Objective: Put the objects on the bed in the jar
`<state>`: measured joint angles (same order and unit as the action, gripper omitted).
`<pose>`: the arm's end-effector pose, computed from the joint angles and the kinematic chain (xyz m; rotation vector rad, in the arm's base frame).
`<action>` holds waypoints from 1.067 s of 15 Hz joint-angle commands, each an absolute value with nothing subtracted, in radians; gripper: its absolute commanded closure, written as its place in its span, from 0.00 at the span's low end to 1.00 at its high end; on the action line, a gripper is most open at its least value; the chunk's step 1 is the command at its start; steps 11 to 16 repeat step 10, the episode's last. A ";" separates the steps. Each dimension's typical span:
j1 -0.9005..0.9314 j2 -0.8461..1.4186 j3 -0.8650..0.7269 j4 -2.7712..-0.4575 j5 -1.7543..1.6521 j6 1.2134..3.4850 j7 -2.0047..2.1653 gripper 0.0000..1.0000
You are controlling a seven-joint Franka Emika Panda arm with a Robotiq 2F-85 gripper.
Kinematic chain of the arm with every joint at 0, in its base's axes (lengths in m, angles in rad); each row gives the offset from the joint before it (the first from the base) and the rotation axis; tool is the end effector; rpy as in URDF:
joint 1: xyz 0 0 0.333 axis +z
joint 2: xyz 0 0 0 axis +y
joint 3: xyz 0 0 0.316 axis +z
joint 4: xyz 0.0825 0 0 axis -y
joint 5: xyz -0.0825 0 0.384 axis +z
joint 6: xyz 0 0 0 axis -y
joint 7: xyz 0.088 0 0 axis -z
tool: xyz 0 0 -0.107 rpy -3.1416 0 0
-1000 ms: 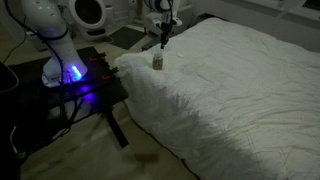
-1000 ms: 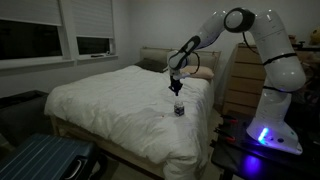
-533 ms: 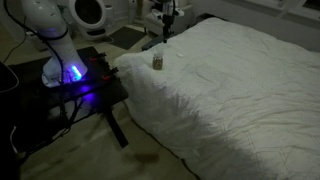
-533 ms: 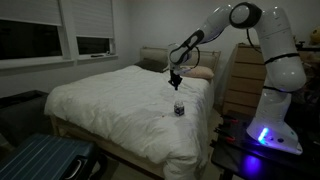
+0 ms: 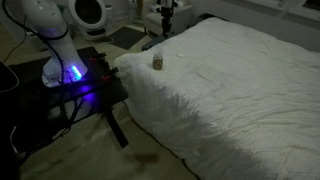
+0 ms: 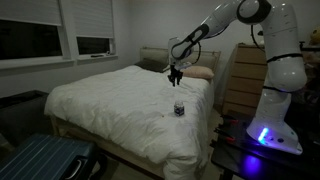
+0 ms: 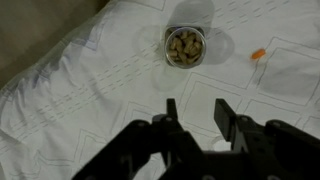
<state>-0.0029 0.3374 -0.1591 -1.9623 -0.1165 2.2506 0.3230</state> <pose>0.5989 -0.0974 0.3012 2.9360 -0.5981 -0.0524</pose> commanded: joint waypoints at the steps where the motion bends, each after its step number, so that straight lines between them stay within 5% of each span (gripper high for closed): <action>1: 0.002 0.279 -0.156 -2.018 -0.152 2.264 0.347 0.23; 5: 0.000 0.266 -0.155 -2.034 -0.156 2.268 0.345 0.00; 16: 0.001 0.247 -0.157 -2.059 -0.175 2.307 0.360 0.00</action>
